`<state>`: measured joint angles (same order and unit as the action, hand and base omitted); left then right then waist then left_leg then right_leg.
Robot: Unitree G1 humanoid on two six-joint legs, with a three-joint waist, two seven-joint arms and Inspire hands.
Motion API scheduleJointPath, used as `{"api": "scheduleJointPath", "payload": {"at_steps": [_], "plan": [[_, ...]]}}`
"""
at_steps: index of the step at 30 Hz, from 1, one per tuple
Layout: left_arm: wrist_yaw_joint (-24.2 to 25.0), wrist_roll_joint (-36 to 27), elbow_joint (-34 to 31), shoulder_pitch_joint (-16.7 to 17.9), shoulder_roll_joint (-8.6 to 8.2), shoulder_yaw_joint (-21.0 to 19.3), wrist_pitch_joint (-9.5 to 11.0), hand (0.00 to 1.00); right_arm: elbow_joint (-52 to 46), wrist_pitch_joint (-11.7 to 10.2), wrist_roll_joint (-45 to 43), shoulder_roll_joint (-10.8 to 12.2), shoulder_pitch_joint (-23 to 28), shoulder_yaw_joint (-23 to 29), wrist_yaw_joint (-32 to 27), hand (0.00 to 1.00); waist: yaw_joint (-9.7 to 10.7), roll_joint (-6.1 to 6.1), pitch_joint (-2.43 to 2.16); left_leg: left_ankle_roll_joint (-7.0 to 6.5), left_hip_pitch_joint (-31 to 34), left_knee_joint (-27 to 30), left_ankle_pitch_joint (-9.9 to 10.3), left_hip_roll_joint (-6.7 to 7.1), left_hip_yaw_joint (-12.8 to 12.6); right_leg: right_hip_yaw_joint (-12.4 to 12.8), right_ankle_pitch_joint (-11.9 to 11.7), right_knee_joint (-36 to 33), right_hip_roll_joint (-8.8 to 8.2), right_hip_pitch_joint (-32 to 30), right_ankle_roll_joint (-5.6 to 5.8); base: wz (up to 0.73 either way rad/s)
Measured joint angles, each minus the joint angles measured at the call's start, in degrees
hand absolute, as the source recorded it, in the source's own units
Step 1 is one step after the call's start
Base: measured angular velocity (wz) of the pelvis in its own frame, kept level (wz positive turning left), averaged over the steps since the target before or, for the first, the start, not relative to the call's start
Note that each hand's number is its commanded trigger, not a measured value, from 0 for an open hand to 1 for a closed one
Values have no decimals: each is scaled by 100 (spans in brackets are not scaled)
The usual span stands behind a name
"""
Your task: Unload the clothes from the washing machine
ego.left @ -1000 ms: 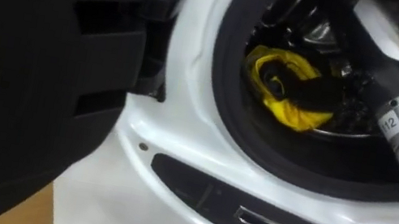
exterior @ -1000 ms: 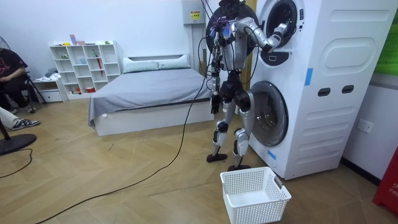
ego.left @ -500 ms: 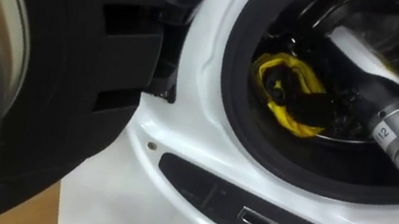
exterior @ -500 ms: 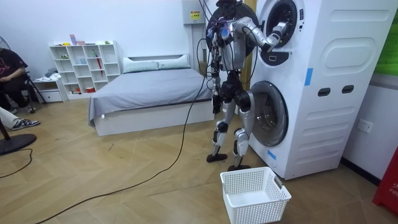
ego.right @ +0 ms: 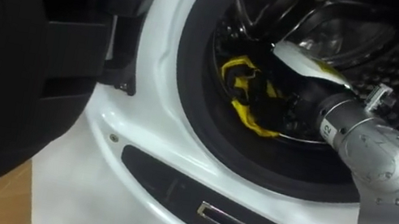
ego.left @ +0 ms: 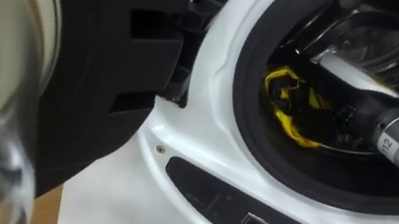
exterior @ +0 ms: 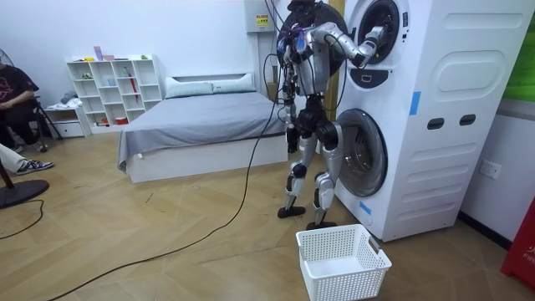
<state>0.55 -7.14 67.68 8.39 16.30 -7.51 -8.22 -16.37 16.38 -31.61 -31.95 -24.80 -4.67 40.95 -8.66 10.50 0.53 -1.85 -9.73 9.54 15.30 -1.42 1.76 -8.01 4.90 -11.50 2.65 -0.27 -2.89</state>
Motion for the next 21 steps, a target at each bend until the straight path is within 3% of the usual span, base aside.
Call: {"api": "scheduleJointPath", "payload": {"at_steps": [10,21], "plan": [[-137,-11,-21,14,13,208,-2,0,146,198,-605,-1,-169,-19,-83,100,-198,29,-13,0,-29,-15,1,-11,61,-75,3,93,4,94,5,4],[-171,-11,-12,31,34,193,110,0,126,181,-623,-2,-216,-10,-80,100,-198,-2,-14,-2,-110,-91,1,-49,16,-63,3,98,42,135,6,0]]}}
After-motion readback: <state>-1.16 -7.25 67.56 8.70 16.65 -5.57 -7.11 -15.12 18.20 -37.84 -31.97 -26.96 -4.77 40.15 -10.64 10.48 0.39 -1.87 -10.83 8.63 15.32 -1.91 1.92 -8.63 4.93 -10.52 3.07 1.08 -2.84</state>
